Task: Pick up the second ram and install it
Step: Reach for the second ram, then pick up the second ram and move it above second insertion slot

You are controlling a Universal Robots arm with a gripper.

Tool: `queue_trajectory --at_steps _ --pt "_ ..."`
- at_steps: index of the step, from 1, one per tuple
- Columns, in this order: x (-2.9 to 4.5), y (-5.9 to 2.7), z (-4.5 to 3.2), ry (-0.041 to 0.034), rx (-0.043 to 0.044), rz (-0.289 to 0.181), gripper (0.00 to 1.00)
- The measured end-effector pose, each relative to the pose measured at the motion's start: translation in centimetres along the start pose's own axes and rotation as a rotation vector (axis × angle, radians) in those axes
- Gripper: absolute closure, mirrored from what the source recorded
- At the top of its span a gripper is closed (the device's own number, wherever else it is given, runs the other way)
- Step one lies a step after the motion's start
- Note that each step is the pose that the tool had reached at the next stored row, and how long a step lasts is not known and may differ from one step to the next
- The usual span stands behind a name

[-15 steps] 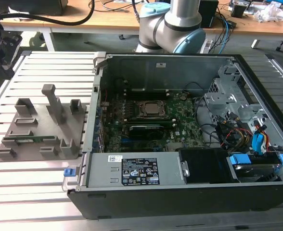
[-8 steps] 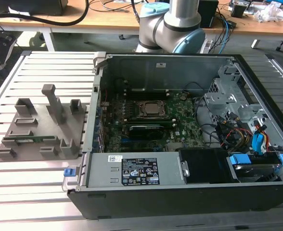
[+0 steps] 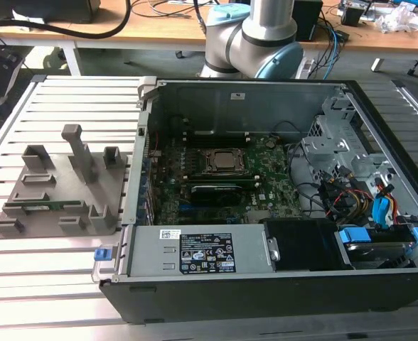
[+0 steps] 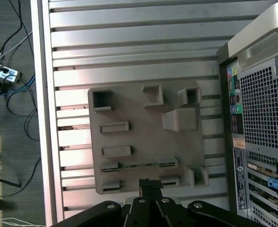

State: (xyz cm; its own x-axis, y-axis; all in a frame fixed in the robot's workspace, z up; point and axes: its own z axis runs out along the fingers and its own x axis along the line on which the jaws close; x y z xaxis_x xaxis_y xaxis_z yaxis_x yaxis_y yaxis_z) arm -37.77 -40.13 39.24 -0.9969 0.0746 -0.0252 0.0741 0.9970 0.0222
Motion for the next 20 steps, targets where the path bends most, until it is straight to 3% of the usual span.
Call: queue_trajectory --at_steps 17,20 --pt "-0.01 -0.14 0.0 -0.0002 0.0022 0.0 0.89" --pt "-0.01 -0.13 0.0 0.0006 0.0012 -0.039 0.89"
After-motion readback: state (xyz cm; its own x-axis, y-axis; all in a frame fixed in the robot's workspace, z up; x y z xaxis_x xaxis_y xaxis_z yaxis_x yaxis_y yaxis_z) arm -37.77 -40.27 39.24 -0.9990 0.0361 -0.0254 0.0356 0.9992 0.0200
